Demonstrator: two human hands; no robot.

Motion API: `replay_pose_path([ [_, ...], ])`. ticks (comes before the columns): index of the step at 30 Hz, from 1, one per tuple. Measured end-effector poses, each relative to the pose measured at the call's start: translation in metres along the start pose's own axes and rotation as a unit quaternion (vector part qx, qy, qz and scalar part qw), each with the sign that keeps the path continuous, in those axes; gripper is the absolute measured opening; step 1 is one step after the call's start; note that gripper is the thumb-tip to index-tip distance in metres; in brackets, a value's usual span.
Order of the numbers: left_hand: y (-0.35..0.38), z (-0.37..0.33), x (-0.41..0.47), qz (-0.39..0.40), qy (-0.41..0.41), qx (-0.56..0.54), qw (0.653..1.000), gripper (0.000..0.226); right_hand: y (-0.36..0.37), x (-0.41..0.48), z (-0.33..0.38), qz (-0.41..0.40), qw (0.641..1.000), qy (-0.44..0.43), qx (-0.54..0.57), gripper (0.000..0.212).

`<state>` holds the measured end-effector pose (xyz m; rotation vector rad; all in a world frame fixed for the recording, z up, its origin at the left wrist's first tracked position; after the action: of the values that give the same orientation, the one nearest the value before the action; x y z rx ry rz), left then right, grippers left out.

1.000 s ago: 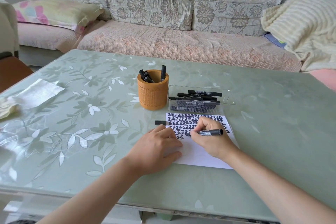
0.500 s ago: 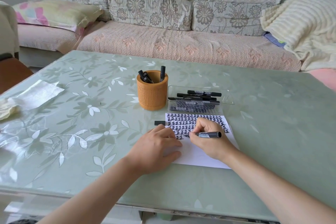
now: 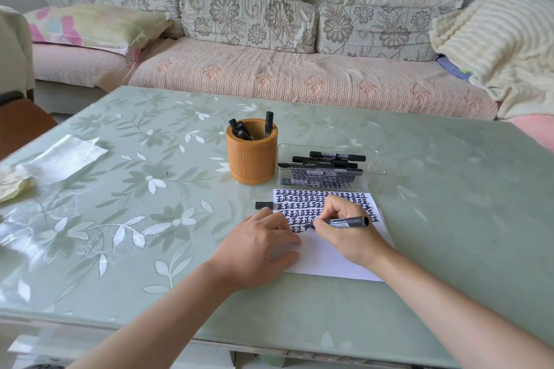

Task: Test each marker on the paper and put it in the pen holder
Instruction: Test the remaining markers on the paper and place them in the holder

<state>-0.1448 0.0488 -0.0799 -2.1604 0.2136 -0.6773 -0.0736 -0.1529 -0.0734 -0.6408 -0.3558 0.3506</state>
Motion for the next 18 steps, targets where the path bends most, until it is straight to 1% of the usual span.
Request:
replay_pose_path([
  [5,-0.0001,-0.0003,0.0002,0.000,0.002,-0.003,1.000,0.020,0.0003,0.0007,-0.0014,0.024,1.000,-0.003,-0.010,0.019],
  [12,-0.0001,0.0000,0.0003,-0.003,0.002,-0.001,1.000,0.021,-0.0003,0.0023,-0.0001,0.018,1.000,0.012,-0.012,0.020],
  [13,-0.0004,-0.0001,0.0008,-0.002,0.001,-0.002,1.000,0.021,-0.0010,0.0030,0.0009,0.010,1.000,0.022,0.000,0.019],
  [15,-0.0008,-0.0004,0.0016,0.001,0.002,-0.004,1.000,0.021,-0.0031,0.0034,0.0022,-0.008,0.997,0.053,0.058,0.018],
  [18,-0.0022,-0.0002,0.0039,0.007,0.005,-0.004,1.000,0.022,-0.0067,0.0019,0.0019,-0.014,0.989,0.081,0.120,0.020],
])
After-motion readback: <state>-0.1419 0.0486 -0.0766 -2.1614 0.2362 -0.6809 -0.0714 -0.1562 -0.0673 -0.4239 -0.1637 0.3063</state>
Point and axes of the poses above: each hand's wrist, its own x-axis towards the middle knuckle, its own y-axis out of the palm, z = x × y, the point moved 1 cm from there along x, towards the middle knuckle, and after that the axes turned 11 degrees about -x, right-handed, at the moved point
